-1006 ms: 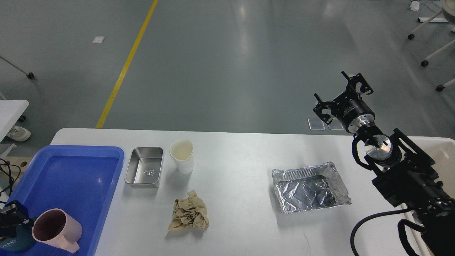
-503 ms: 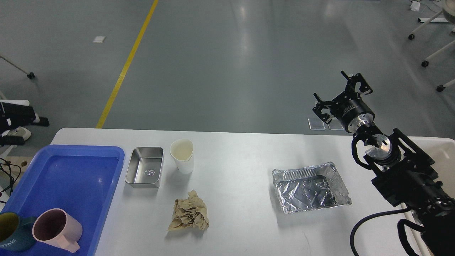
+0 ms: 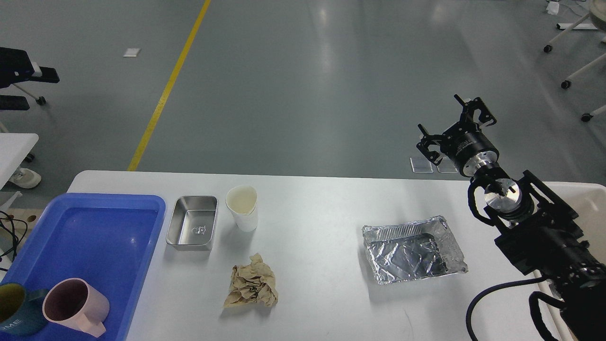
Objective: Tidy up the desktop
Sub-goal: 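Raise the left gripper and reach toward the steel tray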
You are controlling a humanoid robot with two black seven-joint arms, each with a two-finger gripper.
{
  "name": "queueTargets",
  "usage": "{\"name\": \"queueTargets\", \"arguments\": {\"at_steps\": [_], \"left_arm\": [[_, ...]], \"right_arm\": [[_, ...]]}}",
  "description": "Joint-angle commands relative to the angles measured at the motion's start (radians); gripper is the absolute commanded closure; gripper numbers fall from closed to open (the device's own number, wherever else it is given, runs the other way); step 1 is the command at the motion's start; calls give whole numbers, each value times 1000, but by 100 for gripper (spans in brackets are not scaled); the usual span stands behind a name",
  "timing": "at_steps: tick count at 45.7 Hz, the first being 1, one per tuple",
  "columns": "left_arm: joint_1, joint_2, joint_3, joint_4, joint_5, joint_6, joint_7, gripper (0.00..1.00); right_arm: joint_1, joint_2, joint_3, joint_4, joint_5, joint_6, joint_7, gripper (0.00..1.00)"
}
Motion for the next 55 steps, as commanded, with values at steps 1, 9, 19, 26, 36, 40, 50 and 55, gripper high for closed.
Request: {"name": "queueTargets", "arguments": {"at_steps": [1, 9, 19, 26, 36, 40, 50, 55], "left_arm": [[-8, -3, 1, 0, 2, 0, 0, 7], [-8, -12, 1, 0, 2, 0, 4, 7], [-6, -75, 52, 5, 6, 0, 13, 7], [14, -176, 111, 11, 28, 0, 16, 7], [51, -342, 301, 12, 126, 223, 11, 11], [87, -382, 352, 12, 149, 346, 13, 11], [190, -416, 375, 12, 178, 524, 10, 12], [235, -420, 374, 12, 242, 581, 11, 12]], "right_arm": [[0, 0, -1, 1, 0, -2, 0, 0], [9, 0, 0, 1, 0, -3, 0, 0], [12, 2, -1, 1, -5, -5, 0, 0], [14, 5, 0, 0, -40, -8, 0, 0], [12, 5, -1, 0, -41, -12, 0, 0], [12, 3, -1, 0, -41, -12, 0, 0], [5, 2, -1, -2, -41, -12, 0, 0], [3, 3, -1, -3, -43, -12, 0, 0]]}}
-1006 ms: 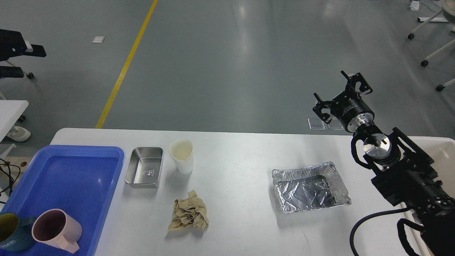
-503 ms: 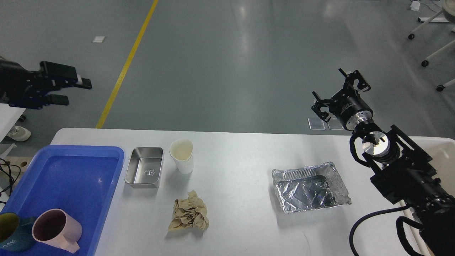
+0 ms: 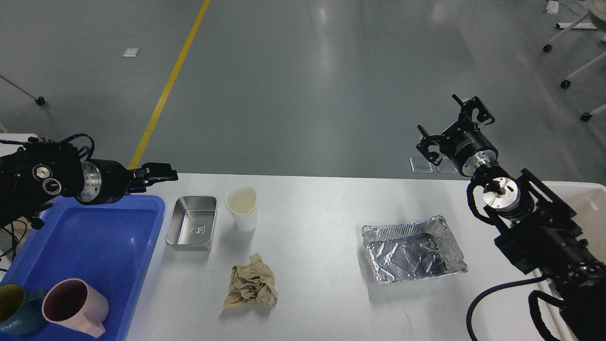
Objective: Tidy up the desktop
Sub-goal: 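Raise the left gripper and reach toward the steel tray, then grasp the rim of the small steel tray with the left gripper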
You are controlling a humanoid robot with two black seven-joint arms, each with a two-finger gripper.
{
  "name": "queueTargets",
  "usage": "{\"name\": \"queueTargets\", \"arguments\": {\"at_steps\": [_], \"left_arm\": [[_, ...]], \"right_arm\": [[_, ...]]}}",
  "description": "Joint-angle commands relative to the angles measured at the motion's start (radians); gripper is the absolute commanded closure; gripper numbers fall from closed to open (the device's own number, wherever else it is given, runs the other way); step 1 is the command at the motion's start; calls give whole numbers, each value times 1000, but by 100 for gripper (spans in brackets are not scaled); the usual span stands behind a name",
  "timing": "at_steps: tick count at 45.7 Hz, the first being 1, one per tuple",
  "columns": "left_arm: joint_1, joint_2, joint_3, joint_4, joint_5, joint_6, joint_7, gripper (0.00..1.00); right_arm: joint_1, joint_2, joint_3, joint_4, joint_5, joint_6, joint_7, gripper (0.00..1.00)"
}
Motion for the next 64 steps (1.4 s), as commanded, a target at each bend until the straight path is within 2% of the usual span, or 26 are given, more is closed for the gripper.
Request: {"name": "queueTargets", "arguments": {"at_steps": [1, 6, 9, 18, 29, 43, 64], "left_arm": [[51, -9, 1, 0, 68, 71, 0, 12], [92, -20, 1, 0, 108, 157, 2, 12], [109, -26, 3, 0, 118, 179, 0, 14], [128, -83, 7, 20, 140, 183, 2, 16], [126, -136, 59, 135, 148, 189, 0, 19], [124, -152, 66, 190, 145, 194, -12, 22], [131, -291, 76, 319, 146, 219, -18, 25]], "right_arm": [[-3, 2, -2, -1, -1, 0, 0, 0], [-1, 3, 0, -1, -10, 0, 0, 0], [-1, 3, 0, -1, -21, 0, 0, 0], [-3, 3, 0, -1, -25, 0, 0, 0], [-6, 2, -2, -2, -25, 0, 0, 0], [-4, 0, -2, -1, -27, 0, 0, 0], [-9, -5, -2, -1, -27, 0, 0, 0]]}}
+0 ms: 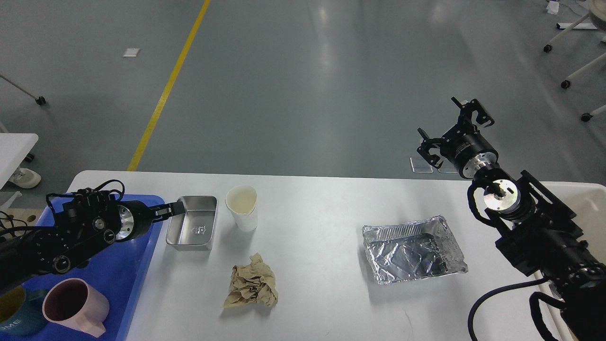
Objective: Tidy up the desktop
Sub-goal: 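Grasp the rim of the small steel tray with the left gripper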
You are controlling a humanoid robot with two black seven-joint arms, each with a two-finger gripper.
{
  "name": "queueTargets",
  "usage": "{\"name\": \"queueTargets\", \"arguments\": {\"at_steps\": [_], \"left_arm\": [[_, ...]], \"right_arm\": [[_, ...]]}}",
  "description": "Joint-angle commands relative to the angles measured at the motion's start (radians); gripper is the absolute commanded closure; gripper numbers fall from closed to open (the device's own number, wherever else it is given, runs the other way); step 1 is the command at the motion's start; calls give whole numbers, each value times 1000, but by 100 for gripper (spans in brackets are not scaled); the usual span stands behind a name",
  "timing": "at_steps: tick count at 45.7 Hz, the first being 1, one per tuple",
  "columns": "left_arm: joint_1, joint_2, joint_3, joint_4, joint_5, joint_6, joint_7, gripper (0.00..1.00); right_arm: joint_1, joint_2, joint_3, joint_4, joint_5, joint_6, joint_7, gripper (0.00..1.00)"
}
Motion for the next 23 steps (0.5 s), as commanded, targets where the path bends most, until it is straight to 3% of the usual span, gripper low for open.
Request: {"name": "queueTargets", "arguments": {"at_steps": [1, 15, 19, 23], "left_arm": [[6, -28, 3, 30, 0, 0, 0, 25], [12, -37, 23, 42, 0, 0, 0, 34], [14, -37, 30, 52, 0, -4, 0, 41], [14, -37, 64, 55, -2, -17, 0, 55]], "right_arm": [[-3, -3, 0, 0, 0, 0, 0, 0], [-5, -3, 0, 0, 0, 0, -1, 0], [-5, -3, 0, 0, 0, 0, -1, 0], [-5, -3, 0, 0, 0, 0, -1, 0]]}}
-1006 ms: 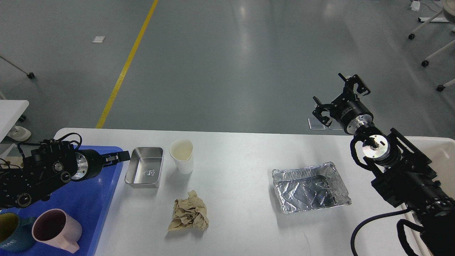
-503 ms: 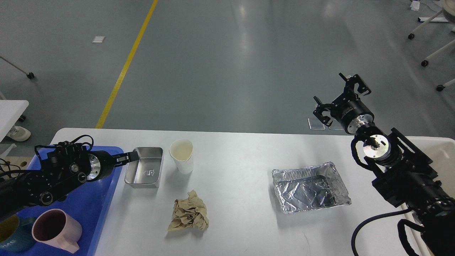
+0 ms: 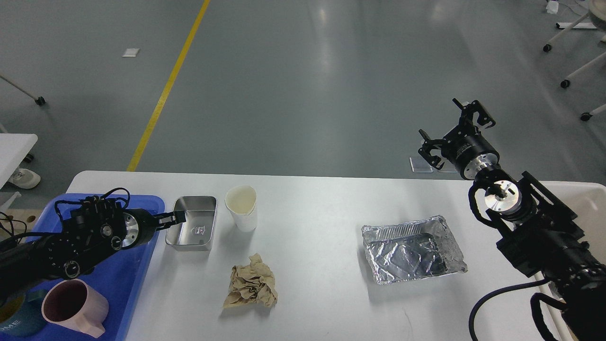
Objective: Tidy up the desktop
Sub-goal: 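Grasp the rim of the small steel tray with the left gripper, then lift the steel tray and carry it over the blue bin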
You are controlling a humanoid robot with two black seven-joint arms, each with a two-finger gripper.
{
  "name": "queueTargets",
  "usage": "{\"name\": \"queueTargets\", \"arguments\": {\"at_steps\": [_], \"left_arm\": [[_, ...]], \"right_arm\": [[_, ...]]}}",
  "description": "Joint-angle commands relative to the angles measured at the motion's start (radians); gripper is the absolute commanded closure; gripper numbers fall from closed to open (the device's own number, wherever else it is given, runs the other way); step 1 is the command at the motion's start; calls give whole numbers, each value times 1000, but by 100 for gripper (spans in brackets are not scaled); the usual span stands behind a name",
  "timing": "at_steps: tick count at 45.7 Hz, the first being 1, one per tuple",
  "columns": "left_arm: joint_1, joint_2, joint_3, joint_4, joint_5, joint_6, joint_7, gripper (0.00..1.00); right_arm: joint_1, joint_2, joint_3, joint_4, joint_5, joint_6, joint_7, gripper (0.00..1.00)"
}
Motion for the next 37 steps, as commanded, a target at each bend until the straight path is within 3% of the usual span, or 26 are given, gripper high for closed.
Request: {"name": "queueTargets", "arguments": {"at_steps": [1, 6, 14, 20, 37], "left_arm": [[1, 0, 43, 5, -1, -14, 0, 58], [1, 0, 66, 7, -9, -27, -14, 70], [-1, 8, 66, 7, -9, -81, -92, 88], [-6, 11, 66, 7, -8, -89, -103, 98], [-16, 46, 55, -13, -14, -109, -135, 100]], "right_arm": [[0, 0, 0, 0, 0, 0, 0, 0], [0, 0, 0, 0, 0, 0, 0, 0], [0, -1, 0, 0, 0, 0, 0, 0], [0, 0, 0, 0, -17, 0, 0, 0], [-3, 0, 0, 1, -24, 0, 0, 0]]}}
